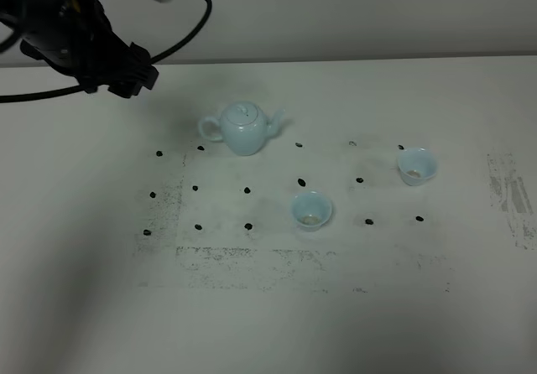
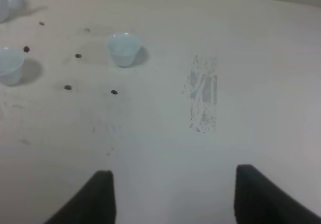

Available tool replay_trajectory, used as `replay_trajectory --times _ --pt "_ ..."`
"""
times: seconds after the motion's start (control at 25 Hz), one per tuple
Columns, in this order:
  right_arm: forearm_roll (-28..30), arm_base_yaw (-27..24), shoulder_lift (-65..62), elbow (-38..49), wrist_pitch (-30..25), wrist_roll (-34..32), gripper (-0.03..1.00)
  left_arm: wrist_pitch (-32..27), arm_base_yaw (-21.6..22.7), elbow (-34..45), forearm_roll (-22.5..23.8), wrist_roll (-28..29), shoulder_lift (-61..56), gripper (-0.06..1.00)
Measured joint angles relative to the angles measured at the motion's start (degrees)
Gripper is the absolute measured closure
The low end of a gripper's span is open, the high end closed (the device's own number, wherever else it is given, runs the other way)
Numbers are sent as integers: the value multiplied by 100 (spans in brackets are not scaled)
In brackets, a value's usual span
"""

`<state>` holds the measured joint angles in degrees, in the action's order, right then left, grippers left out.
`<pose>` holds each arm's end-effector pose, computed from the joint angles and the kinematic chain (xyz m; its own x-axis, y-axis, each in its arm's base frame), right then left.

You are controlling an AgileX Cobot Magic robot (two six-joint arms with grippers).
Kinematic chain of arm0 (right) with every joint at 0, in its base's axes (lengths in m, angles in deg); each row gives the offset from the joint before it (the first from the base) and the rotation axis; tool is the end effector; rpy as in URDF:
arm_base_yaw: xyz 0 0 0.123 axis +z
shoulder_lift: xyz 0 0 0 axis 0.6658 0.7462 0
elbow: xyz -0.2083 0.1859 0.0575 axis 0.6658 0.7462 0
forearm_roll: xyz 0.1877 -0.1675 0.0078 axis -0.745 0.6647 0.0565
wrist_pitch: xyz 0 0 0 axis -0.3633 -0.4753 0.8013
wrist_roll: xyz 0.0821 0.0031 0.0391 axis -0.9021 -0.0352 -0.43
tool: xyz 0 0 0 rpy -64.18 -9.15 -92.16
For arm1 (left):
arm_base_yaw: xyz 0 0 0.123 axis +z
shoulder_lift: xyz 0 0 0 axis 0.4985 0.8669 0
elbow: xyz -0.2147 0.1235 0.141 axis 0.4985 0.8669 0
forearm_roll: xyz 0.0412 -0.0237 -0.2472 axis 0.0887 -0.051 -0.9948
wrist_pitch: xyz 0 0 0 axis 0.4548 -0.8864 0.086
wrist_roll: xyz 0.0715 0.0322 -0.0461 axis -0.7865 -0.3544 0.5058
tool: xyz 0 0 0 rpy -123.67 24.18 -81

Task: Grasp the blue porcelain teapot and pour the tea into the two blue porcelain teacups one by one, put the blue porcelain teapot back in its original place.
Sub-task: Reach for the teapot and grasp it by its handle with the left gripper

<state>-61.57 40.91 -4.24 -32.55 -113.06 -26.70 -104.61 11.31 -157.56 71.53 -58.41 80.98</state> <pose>-0.0060 0.0115 0.2743 -0.4526 -0.1139 -0.8844 -0.1525 0.9871 -0.0491 0.3875 -0.1126 0.3053 -0.7140 0.4579 -0.5297 0.3709 0.8890 0.2685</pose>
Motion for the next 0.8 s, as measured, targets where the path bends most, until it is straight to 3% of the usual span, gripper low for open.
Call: replay_trajectory --times 0.32,0.4,0.6,0.8 --pt "0 0 0 0 0 0 47 1479 -73 0 1576 2107 737 22" --pt "0 0 0 0 0 0 48 1891 -73 0 1762 2511 893 22" --pt "0 0 0 0 0 0 49 2787 -73 0 1789 2827 1312 22" --pt "0 0 0 0 0 0 49 3139 -73 0 1542 2859 1649 22"
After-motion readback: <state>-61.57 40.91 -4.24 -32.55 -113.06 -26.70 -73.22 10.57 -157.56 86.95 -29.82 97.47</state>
